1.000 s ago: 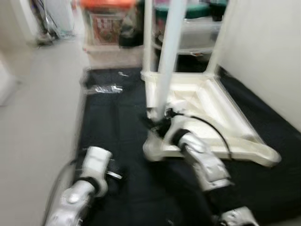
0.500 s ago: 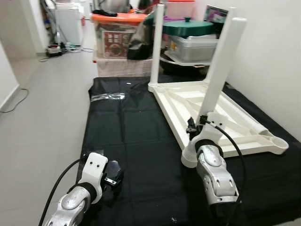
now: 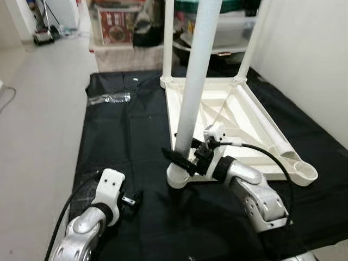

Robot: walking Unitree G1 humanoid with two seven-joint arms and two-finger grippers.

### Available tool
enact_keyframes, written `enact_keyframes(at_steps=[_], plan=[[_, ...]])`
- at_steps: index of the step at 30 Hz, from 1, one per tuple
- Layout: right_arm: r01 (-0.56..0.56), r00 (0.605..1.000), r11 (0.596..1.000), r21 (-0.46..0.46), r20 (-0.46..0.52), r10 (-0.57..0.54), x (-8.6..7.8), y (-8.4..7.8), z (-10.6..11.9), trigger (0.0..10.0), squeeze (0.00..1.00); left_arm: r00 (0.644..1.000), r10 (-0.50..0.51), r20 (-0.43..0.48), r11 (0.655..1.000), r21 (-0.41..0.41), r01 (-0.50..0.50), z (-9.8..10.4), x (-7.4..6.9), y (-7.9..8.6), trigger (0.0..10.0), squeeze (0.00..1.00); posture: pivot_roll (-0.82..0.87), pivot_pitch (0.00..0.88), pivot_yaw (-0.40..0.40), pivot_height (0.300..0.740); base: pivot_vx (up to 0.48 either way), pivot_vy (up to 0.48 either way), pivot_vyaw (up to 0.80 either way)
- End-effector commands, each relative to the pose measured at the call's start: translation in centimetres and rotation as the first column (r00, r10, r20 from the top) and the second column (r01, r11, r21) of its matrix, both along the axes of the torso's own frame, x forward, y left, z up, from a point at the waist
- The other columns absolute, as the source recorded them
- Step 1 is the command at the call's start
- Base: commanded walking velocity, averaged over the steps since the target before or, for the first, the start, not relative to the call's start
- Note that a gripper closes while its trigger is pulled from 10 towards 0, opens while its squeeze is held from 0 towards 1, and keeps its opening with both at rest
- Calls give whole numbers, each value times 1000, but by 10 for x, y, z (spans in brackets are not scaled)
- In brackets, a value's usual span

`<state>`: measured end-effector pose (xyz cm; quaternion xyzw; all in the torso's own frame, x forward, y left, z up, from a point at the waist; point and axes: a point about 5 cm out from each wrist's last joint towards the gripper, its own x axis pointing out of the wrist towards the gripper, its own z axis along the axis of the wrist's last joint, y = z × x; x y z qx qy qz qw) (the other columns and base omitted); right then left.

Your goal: Building children table

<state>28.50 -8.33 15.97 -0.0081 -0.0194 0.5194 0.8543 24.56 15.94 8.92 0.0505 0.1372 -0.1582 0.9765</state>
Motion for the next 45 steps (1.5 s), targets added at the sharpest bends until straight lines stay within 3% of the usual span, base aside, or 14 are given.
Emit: enact_keyframes(at_steps=[1,3,9,10,11,15,21,25,26,27,28,40,42,45], plan=[[-101,994,995,-17,-29,101,-11,20,-13,10000,0,1000,2,-11,1000,-1,-2,-2,0,-1,10000,0,122,0,-84,740,0,0,0],[4,1000,1000,-9,7,-4,-1,23,-18,0,0,1000,4,-13,1000,6,-4,-3,-1,0,10000,0,123,0,-83,740,0,0,0],[296,955,955,-36,-12,-297,24,13,-25,0,0,1000,5,-15,1000,1,-5,-3,-3,0,10000,0,115,0,-79,740,0,0,0],[580,809,809,-95,-48,-586,42,-8,-32,0,0,1000,0,-15,1000,2,0,-4,-4,-2,10000,0,108,0,-80,740,0,0,0],[926,279,273,-259,-12,-960,46,-77,-56,0,0,1000,-1,-14,1000,0,1,-6,-3,-3,10000,0,91,0,-76,740,0,0,0],[956,108,90,-279,48,-993,36,-102,-59,0,0,1000,-4,-8,1000,-8,4,-5,-2,-4,10000,0,67,0,-61,740,0,0,0],[938,278,270,-217,7,-961,32,-75,-48,10000,0,1000,-28,-5,1000,-11,28,-6,3,-11,10000,0,32,0,-38,740,0,0,0],[868,475,478,-135,-57,-878,35,-47,-40,10000,0,999,-36,-4,999,-15,36,-5,2,-12,10000,0,28,0,-39,740,0,0,0],[797,598,603,-31,-101,-795,36,-31,-28,10000,1000,999,-38,-6,999,-14,38,-5,2,-10,10000,0,29,0,-39,740,0,0,0],[684,727,728,50,-120,-676,34,-13,-15,10000,1000,999,-35,-8,999,-12,35,-6,1,-8,10000,0,24,0,-27,740,0,0,0],[459,888,876,151,-64,-455,29,9,7,10000,0,999,-32,-9,999,-15,32,-4,2,-5,10000,0,19,0,-22,740,0,0,0],[-93,988,996,-3,124,93,6,38,15,10000,0,998,-63,-5,998,12,63,-1,10,-6,10000,0,50,0,-19,740,0,0,0],[-51,991,997,-53,122,57,7,44,2,0,0,999,-37,4,999,12,37,1,9,-1,10000,0,80,0,-43,740,0,0,0],[364,931,928,-77,46,-361,33,36,-16,0,0,1000,-22,-8,1000,6,22,-3,0,1,10000,0,89,0,-44,740,0,0,0]])
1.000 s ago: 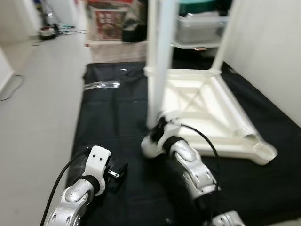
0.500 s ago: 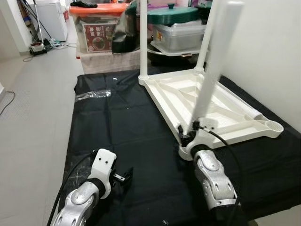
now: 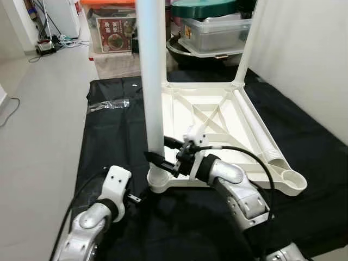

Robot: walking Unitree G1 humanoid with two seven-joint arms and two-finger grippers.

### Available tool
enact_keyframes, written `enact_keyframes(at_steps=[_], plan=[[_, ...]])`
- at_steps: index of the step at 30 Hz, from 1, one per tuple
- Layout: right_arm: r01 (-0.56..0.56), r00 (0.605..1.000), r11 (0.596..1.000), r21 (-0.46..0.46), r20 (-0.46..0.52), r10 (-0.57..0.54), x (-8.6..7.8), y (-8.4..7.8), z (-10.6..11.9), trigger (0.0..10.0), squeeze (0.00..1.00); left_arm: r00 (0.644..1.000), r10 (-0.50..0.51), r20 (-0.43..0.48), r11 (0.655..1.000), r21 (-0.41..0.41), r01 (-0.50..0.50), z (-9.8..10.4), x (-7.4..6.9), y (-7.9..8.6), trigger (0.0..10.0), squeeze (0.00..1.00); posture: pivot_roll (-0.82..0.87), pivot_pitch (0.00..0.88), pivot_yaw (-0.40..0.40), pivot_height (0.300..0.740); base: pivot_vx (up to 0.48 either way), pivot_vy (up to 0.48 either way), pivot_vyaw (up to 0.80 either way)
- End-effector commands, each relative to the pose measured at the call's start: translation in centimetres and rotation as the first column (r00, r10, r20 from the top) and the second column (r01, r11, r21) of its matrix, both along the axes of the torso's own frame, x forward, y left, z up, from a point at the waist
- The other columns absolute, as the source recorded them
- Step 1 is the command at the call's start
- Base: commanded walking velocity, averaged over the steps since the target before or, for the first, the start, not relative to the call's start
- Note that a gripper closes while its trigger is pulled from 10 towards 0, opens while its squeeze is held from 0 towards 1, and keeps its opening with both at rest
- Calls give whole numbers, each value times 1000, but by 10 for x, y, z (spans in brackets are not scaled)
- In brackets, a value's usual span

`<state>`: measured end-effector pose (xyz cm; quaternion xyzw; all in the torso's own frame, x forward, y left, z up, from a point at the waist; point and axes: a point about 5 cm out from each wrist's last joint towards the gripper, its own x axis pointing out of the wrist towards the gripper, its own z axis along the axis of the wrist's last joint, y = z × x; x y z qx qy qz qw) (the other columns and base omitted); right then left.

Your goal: Building children table

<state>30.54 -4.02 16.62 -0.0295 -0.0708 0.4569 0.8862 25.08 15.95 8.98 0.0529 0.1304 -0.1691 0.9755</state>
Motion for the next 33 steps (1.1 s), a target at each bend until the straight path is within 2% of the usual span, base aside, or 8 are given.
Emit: enact_keyframes(at_steps=[1,4,8,10,11,20,22,33], plan=[[229,969,969,-94,-76,-237,13,-7,-22,0,0,1000,1,-20,1000,7,-1,-3,-5,1,10000,0,89,0,-44,740,0,0,0],[831,466,512,-219,-229,-854,30,-73,-54,0,0,999,2,-37,1000,16,-1,-8,-12,0,10000,0,98,0,-47,740,0,0,0],[896,352,374,-239,-131,-927,17,-101,-60,0,0,999,7,-35,1000,11,-7,-6,-12,1,10000,0,99,0,-36,740,0,0,0],[897,377,389,-212,-96,-921,7,-107,-54,745,0,999,1,-38,1000,20,0,-6,-11,3,10000,0,91,0,-24,740,0,0,0],[893,396,411,-183,-116,-911,5,-107,-48,8627,0,999,0,-40,1000,27,1,-6,-11,4,10000,0,94,0,-25,740,0,0,0],[524,849,833,179,-183,-495,10,-54,0,10000,1000,999,3,-35,1000,17,-2,-6,-11,3,10000,0,106,0,-38,740,0,0,0],[438,897,878,194,-157,-413,14,-48,10,10000,0,999,3,-35,1000,15,-2,-6,-12,2,10000,0,108,0,-41,740,0,0,0],[-122,989,991,-50,-89,117,28,-24,-2,10000,0,1000,10,-25,1000,23,-9,-5,-3,2,10000,0,125,0,-65,740,0,0,0]])
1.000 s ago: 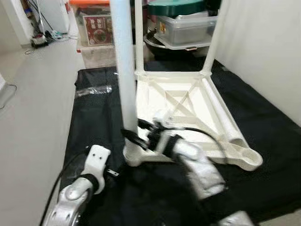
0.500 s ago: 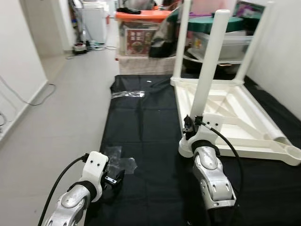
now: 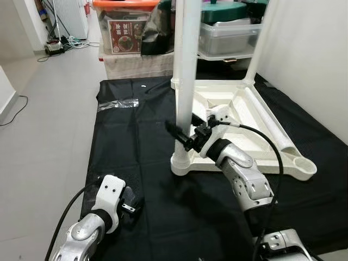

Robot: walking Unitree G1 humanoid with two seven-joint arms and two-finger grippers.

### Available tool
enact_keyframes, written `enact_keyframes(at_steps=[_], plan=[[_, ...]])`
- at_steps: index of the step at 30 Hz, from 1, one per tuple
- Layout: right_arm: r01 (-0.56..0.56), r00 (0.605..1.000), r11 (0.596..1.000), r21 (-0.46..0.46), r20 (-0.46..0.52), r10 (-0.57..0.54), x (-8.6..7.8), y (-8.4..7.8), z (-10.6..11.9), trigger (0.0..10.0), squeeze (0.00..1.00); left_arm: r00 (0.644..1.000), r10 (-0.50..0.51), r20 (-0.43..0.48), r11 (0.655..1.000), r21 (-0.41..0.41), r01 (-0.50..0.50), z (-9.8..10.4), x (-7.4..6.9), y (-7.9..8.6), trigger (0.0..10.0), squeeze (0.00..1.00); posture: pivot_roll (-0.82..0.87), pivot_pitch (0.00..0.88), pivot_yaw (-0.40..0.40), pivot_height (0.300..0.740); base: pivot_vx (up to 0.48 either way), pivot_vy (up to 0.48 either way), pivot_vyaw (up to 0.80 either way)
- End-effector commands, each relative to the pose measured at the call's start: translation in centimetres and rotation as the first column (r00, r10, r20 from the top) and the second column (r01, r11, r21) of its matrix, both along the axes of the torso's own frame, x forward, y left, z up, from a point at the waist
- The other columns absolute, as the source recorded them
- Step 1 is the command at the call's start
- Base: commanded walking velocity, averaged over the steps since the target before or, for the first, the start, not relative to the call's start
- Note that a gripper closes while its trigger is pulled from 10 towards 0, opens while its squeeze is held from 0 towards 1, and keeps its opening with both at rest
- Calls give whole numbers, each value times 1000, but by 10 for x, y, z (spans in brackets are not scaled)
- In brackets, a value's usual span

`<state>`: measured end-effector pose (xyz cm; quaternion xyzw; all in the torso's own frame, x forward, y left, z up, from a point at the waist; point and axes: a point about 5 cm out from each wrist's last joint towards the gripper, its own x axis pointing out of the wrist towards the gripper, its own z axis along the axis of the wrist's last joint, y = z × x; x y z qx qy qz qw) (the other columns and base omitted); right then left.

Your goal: Building children table

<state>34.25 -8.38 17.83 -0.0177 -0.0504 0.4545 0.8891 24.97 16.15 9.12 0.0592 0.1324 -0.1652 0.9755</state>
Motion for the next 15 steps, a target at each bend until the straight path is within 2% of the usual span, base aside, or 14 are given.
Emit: enact_keyframes(at_steps=[1,4,7,8,9,10,13,14,15], plan=[[-183,982,980,-78,-58,179,-9,21,-21,10000,0,1000,2,-21,1000,5,-2,-5,0,-2,10000,0,127,0,-56,740,0,0,0],[-221,975,965,-139,-69,213,-6,27,-31,10000,0,1000,-10,-16,1000,0,10,-4,1,-5,10000,0,133,0,-67,740,0,0,0],[-239,970,963,-129,-70,231,-4,33,-31,10000,0,1000,-19,-11,1000,6,20,-4,1,-6,10000,0,142,0,-74,740,0,0,0],[-259,965,961,-98,-67,253,-5,35,-29,902,0,1000,-12,-5,1000,7,12,-2,0,-4,10000,0,147,0,-78,740,0,0,0],[-275,961,959,-75,-64,270,-5,36,-26,902,0,1000,-5,-1,1000,7,5,-1,0,-2,10000,0,147,0,-78,740,0,0,0],[-293,955,955,-52,-54,290,-6,37,-24,0,0,1000,-2,3,1000,5,2,1,0,-1,10000,0,147,0,-78,740,0,0,0],[-302,953,953,-14,-38,302,-7,32,-22,0,0,1000,-2,4,1000,3,2,1,-2,0,10000,0,145,0,-80,740,0,0,0],[-155,988,988,-21,-29,155,0,28,-21,0,0,1000,-2,1,1000,7,2,-1,-4,0,10000,0,142,0,-85,740,0,0,0],[-155,988,988,-21,-29,155,0,28,-21,0,0,1000,-2,1,1000,7,2,-1,-4,0,10000,0,142,0,-85,740,0,0,0]])
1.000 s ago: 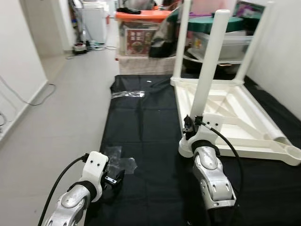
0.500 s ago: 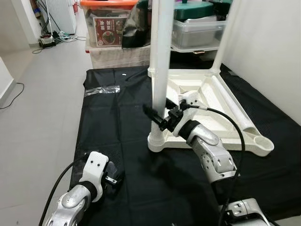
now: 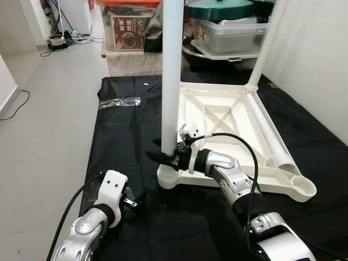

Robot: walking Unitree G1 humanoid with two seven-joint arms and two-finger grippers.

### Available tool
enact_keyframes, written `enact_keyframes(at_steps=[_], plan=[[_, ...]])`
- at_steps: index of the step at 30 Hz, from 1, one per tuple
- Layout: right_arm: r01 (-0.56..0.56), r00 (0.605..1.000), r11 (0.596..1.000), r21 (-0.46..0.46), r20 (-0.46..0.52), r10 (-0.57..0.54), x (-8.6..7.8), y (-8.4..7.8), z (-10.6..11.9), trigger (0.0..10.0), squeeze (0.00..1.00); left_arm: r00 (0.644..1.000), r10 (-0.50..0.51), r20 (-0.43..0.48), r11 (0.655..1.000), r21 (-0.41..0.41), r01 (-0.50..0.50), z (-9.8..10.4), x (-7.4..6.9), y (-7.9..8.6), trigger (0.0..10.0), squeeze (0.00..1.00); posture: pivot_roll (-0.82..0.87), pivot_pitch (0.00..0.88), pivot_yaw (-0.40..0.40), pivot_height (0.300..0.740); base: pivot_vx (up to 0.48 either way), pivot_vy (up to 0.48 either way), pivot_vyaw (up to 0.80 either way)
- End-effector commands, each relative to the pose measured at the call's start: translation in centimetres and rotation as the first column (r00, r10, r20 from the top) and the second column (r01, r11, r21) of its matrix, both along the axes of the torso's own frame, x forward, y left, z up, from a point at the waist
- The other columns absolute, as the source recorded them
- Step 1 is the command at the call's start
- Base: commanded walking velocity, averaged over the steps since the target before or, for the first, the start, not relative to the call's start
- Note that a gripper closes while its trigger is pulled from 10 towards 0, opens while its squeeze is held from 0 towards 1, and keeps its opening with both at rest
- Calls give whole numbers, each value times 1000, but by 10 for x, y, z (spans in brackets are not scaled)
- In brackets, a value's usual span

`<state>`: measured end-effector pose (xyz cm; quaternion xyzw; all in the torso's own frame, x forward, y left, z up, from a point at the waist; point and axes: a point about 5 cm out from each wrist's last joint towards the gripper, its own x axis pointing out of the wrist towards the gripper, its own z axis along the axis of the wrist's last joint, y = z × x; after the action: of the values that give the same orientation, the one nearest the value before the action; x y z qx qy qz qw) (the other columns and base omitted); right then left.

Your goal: Building children table

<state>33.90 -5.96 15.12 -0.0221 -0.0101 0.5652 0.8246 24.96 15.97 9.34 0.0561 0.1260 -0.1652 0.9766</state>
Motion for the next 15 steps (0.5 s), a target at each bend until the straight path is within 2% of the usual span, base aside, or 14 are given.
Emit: enact_keyframes(at_steps=[1,2,3,4,5,6,7,8,10,11,12,13,14,15], plan=[[210,976,977,33,44,-212,10,0,6,0,0,1000,-3,-13,1000,18,3,-5,-5,2,10000,0,142,0,-85,740,0,0,0],[210,976,977,33,44,-212,10,0,6,0,0,1000,-3,-13,1000,18,3,-5,-5,2,10000,0,142,0,-85,740,0,0,0],[521,853,853,10,1,-521,23,-16,0,0,0,1000,3,-17,1000,14,-3,-6,-7,3,10000,0,126,0,-78,740,0,0,0],[803,590,592,-74,-48,-806,26,-48,-19,0,0,1000,7,-22,1000,11,-7,-8,-9,2,10000,0,117,0,-77,740,0,0,0],[803,590,592,-74,-48,-806,26,-48,-19,0,0,1000,7,-22,1000,11,-7,-8,-9,2,10000,0,117,0,-77,740,0,0,0],[923,350,355,-147,-58,-935,13,-75,-38,0,0,1000,6,-27,1000,5,-6,-9,-10,0,10000,0,123,0,-78,740,0,0,0],[923,350,355,-147,-58,-935,13,-75,-38,0,0,1000,6,-27,1000,5,-6,-9,-10,0,10000,0,123,0,-78,740,0,0,0],[956,187,195,-218,-55,-981,-6,-92,-53,0,0,1000,3,-31,1000,1,-3,-10,-10,-2,10000,0,104,0,-63,740,0,0,0],[956,187,195,-218,-55,-981,-6,-92,-53,0,0,1000,3,-31,1000,1,-3,-10,-10,-2,10000,0,104,0,-63,740,0,0,0],[957,130,139,-256,-53,-990,-21,-100,-59,0,0,999,-2,-32,1000,-2,2,-10,-10,-3,10000,0,91,0,-54,740,0,0,0],[957,130,139,-256,-53,-990,-21,-100,-59,0,0,999,-2,-32,1000,-2,2,-10,-10,-3,10000,0,91,0,-54,740,0,0,0],[958,142,149,-246,-48,-989,-26,-103,-56,10000,0,999,-9,-32,1000,-3,9,-9,-8,-4,10000,0,86,0,-48,740,0,0,0],[951,208,220,-218,-74,-975,-25,-100,-49,10000,0,999,-16,-31,1000,-3,15,-9,-5,-5,10000,0,76,0,-34,740,0,0,0],[951,208,220,-218,-74,-975,-25,-100,-49,10000,0,999,-16,-31,1000,-3,15,-9,-5,-5,10000,0,76,0,-34,740,0,0,0]])
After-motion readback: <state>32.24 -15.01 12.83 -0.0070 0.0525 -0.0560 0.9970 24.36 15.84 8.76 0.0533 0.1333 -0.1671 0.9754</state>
